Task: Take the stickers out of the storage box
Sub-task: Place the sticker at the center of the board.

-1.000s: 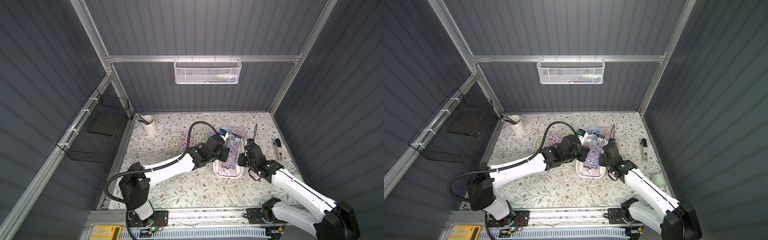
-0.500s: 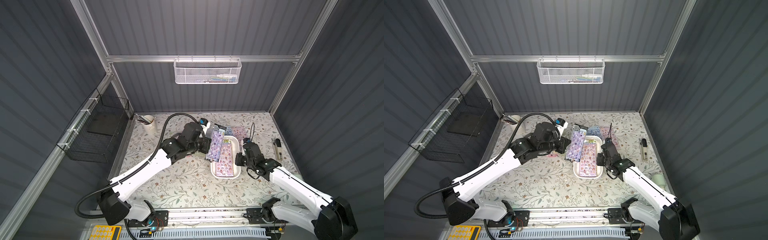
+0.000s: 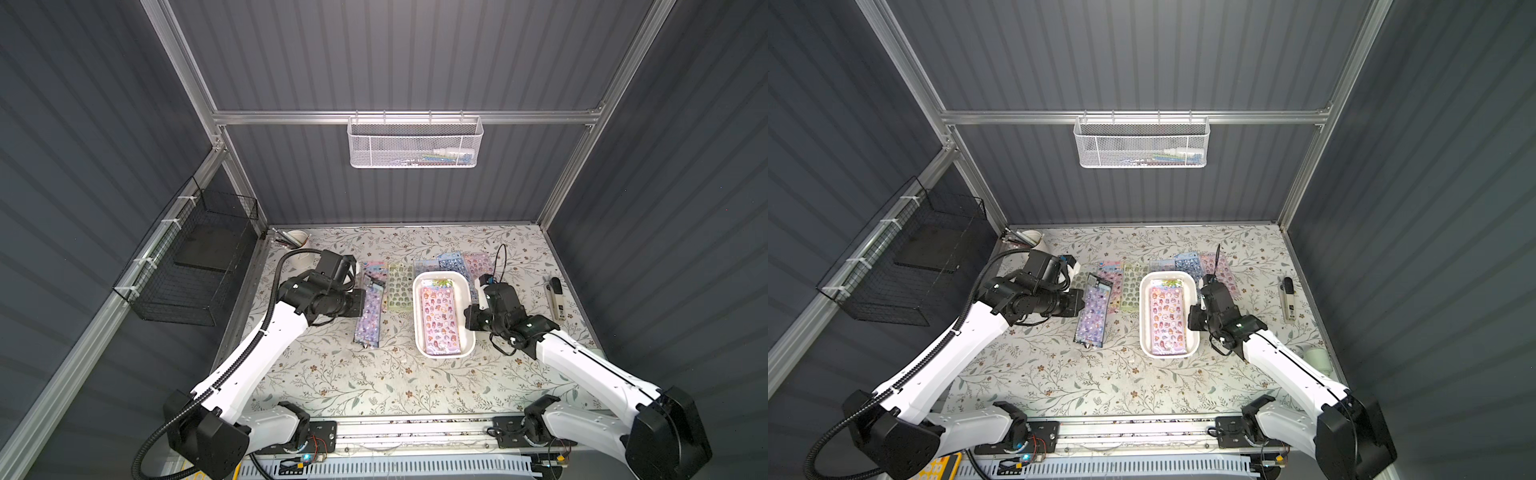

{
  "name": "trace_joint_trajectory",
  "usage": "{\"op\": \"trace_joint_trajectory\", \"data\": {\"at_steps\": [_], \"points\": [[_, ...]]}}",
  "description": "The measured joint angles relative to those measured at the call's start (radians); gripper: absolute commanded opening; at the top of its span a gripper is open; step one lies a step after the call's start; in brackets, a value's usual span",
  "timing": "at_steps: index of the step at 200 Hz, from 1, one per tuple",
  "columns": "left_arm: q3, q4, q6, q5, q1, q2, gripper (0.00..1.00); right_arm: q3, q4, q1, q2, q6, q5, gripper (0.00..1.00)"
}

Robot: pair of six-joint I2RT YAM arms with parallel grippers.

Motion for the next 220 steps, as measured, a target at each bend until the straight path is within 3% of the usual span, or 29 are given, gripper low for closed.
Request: {"op": "trace_joint_trajectory", "data": {"at_steps": [57, 128, 220], "points": [[-0.061, -0.087, 0.054, -0.032, 0.124, 0.040, 0.00, -0.017, 0.030, 0.000, -0.068, 0.008, -0.061, 0.00], [-0.090, 0.002, 0.137, -0.077, 0.164, 0.239, 0.00, -0.051, 0.043, 0.000, -0.110, 0.019, -0.111, 0.00], [-0.152, 0.056, 0.151, -0.167, 0.176, 0.333, 0.00, -0.056, 0.059, 0.000, -0.118, 0.030, -0.134, 0.00]]}}
